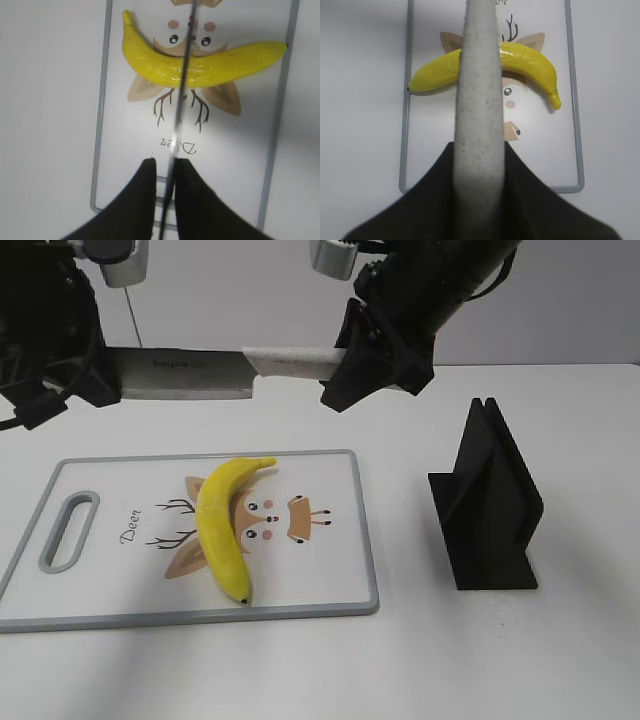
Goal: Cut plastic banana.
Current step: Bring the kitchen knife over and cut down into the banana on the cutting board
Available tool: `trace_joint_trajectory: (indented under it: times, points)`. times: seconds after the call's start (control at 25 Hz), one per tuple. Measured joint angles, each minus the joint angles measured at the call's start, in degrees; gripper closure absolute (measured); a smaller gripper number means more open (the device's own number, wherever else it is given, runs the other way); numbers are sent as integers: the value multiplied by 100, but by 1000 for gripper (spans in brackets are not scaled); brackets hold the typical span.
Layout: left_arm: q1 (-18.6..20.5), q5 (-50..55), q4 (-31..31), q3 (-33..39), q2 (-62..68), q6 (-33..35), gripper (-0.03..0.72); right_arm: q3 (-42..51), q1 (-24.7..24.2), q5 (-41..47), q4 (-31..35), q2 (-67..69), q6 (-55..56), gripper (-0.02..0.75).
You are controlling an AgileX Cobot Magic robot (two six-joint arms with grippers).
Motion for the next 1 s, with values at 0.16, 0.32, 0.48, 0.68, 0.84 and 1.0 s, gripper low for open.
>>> trace_joint_trajectory:
  times: [0.16, 0.32, 0.48, 0.68, 0.84, 1.0]
  points:
    - [0, 43, -33, 0, 0, 40, 648, -12, 0, -14, -42, 0, -59, 554]
    - [0, 73, -66, 0, 0, 46, 644, -19, 0, -14, -47, 0, -70, 554]
    - [0, 24, -92, 0, -12, 32, 556, -19, 0, 2, -47, 0, -59, 554]
    - [0, -7, -162, 0, -65, 20, 470, -19, 0, 19, -52, 0, -58, 554]
    - [0, -13, -180, 0, -65, 20, 473, -19, 0, 26, -58, 0, -53, 554]
    - [0, 8, -180, 0, -95, 20, 583, -19, 0, 26, -63, 0, -41, 554]
